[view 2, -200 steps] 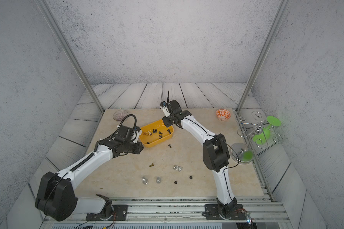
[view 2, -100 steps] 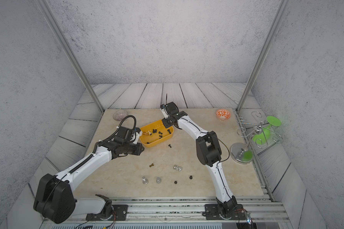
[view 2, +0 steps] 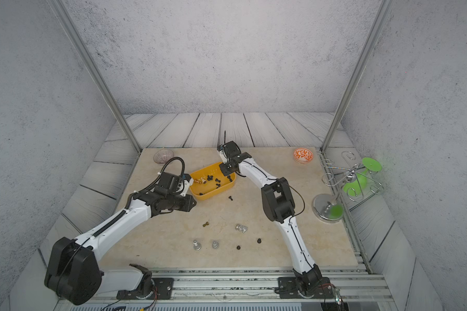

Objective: Put the chess pieces into the storage box
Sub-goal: Place the chess piece in the storage box.

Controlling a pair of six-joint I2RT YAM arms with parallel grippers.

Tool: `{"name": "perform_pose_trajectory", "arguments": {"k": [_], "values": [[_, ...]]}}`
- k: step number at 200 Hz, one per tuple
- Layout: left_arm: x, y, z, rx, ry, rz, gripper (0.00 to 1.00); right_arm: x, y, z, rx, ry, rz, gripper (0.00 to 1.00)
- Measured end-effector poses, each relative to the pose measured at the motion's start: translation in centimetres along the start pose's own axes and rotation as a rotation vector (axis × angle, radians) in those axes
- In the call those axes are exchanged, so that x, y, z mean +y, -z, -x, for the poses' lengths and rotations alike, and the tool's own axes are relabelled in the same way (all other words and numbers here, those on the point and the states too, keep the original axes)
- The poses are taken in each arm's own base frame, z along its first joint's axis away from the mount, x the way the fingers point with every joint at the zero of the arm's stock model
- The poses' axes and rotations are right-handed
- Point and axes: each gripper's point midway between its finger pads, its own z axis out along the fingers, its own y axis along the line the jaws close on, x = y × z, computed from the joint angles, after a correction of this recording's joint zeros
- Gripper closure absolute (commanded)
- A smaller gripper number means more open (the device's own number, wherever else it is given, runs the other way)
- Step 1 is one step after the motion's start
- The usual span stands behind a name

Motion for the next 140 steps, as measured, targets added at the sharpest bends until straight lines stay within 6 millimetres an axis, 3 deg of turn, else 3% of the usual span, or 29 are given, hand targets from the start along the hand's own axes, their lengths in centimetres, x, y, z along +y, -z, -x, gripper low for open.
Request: {"name": "perform_pose_trajectory", "arguments": {"k": [140], "values": [[-0.12,0.09,-0.14,0.0,0.007,-0.007,0.77,0.51,-0.11,0.55,-0.012,-0.007,0.032,0.79]]}}
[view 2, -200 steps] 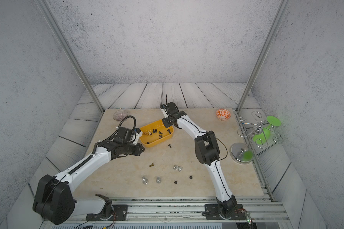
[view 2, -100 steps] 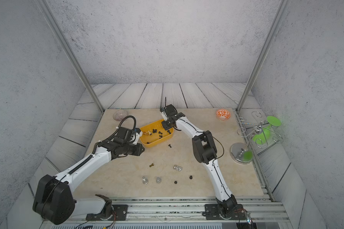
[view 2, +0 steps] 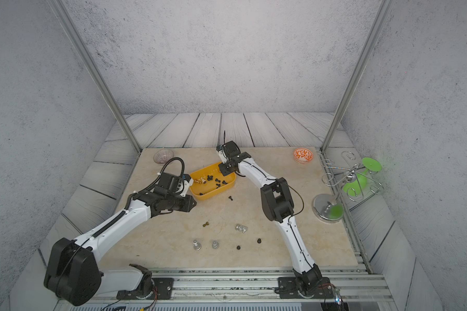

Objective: Put the chess pieces into the storage box
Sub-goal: Place the chess piece in the storage box, then pick up the chess piece at the center of the board.

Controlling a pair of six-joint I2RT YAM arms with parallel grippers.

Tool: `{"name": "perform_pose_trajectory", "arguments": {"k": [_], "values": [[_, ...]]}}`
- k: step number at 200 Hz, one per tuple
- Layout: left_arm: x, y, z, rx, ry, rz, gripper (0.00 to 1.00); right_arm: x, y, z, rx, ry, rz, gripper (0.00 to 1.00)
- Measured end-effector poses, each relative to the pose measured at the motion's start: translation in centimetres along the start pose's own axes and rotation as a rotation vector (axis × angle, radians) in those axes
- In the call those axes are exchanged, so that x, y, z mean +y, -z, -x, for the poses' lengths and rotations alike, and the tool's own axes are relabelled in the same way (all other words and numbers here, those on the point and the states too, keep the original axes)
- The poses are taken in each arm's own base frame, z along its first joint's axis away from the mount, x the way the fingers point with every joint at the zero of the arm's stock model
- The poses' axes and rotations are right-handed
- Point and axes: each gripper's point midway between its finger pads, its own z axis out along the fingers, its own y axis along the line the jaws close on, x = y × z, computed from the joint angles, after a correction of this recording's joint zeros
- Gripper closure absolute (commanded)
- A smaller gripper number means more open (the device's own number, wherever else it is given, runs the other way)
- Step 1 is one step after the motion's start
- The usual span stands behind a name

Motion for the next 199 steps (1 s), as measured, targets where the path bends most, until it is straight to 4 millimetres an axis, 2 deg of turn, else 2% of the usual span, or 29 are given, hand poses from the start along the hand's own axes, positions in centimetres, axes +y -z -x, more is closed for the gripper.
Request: {"name": "perform_pose_trajectory", "arguments": {"k": [68,111,140,199], "values": [[0.0,0.1,-0.1,0.0,0.0,0.0,0.77,0.1,-0.1,-0.2,0.002,-0.004,0.007,0.79],[0.2,-0.1,-0.9,0.029,0.006,0.006,0.77,0.2,0.3,-1.5,0.028,-0.006,0.009,0.79],[0.3,-0.1,-1.4,0.046,0.005,0.009,0.77,0.5,2.5,-1.5,0.014,-0.005,0.009,0.79],[-0.8,-0.6,-3.2,0.104,-0.048,-0.001,0.75,0.9,9.3,-0.3,-0.091,-0.011,0.004,0.79]]}}
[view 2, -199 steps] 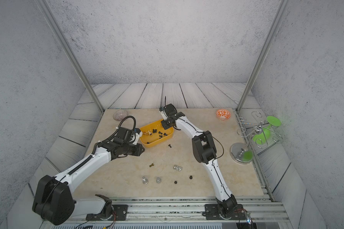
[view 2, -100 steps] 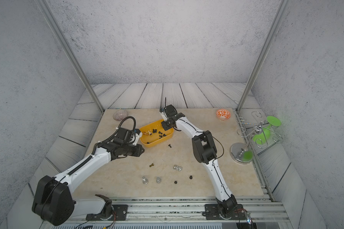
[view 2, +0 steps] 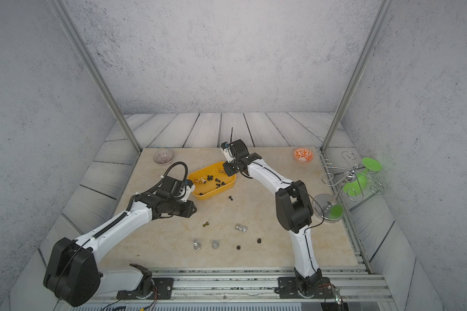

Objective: Put the chess pieces into the storage box
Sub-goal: Pick up the chess piece at the center of the board.

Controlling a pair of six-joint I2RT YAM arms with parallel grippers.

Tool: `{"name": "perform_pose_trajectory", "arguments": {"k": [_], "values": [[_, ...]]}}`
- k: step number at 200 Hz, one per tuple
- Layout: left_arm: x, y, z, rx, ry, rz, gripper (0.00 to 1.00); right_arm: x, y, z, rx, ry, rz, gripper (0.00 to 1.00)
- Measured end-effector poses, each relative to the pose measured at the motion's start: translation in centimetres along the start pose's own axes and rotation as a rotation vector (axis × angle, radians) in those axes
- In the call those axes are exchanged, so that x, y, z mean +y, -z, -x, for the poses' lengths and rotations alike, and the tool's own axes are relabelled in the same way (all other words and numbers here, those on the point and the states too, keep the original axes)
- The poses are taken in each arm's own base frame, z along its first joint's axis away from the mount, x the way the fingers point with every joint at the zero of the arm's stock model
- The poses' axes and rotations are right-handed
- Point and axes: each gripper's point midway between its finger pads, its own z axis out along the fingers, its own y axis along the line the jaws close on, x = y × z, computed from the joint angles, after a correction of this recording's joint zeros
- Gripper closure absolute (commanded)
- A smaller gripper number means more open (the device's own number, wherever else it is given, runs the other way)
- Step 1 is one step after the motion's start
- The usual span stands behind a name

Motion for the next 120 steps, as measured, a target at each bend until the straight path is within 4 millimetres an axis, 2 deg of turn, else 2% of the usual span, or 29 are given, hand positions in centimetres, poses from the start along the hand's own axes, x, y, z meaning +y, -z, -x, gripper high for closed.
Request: {"name": "perform_pose_trajectory", "arguments": {"k": [22,44,79,120], "values": [[-0.7,-0.7,-0.8,0.036,-0.037,0.001,0.74,-0.1,1.6,-0.9,-0.01,-0.014,0.001,0.79],[-1.2,-1.8,-2.0,0.096,-0.081,0.013,0.74,-0.4,2.3,-2.5,0.009,-0.03,-0.001,0.79],[-1.7,-3.9,-3.9,0.199,-0.135,0.029,0.73,-0.8,3.2,-6.8,0.077,-0.071,-0.009,0.79],[-1.9,-5.8,-4.4,0.261,-0.164,0.047,0.69,-0.6,4.7,-11.8,0.137,-0.131,-0.014,0.79]]}}
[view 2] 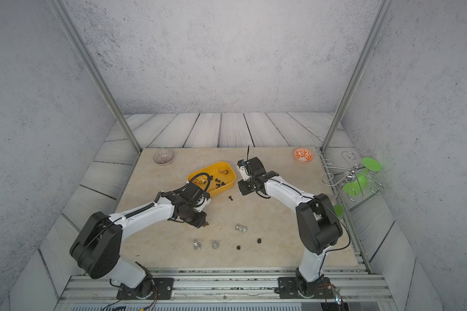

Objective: Put the chess pieces into the storage box
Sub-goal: Pick up the chess piece at the center of the board.

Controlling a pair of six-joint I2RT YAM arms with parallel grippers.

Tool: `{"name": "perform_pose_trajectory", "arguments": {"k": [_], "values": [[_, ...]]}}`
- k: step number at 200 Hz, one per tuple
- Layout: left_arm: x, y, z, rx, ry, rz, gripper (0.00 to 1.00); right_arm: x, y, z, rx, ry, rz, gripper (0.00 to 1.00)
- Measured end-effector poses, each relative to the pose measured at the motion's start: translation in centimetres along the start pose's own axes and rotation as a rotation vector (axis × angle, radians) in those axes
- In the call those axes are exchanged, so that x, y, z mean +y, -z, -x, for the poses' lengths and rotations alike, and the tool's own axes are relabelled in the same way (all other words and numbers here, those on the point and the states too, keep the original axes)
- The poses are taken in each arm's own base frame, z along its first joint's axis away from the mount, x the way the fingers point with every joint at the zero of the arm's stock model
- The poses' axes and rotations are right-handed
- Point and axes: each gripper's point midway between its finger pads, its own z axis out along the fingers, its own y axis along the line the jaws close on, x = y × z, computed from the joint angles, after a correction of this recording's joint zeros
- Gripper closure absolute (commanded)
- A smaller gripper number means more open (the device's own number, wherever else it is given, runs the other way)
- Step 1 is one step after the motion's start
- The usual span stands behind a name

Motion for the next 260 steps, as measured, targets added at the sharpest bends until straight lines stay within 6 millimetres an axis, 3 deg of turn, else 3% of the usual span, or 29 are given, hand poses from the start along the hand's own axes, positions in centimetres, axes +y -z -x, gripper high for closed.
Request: {"name": "perform_pose_trajectory", "arguments": {"k": [32,91,152,206,260], "values": [[-0.6,-0.6,0.5,0.011,-0.032,0.012,0.68,-0.3,0.8,-2.7,0.028,-0.016,-0.009,0.79],[-0.6,-1.9,0.8,0.043,-0.059,0.04,0.68,-1.1,2.8,-5.1,0.02,-0.052,-0.041,0.79],[-0.9,-2.8,1.4,0.063,-0.078,0.063,0.68,-1.7,3.2,-6.4,0.026,-0.077,-0.057,0.79],[-0.6,-3.9,0.5,0.113,-0.076,0.086,0.69,-1.8,3.6,-6.8,0.023,-0.084,-0.06,0.79],[-0.8,-4.1,0.4,0.118,-0.068,0.096,0.77,-2.4,3.8,-7.6,0.022,-0.097,-0.069,0.79]]}}
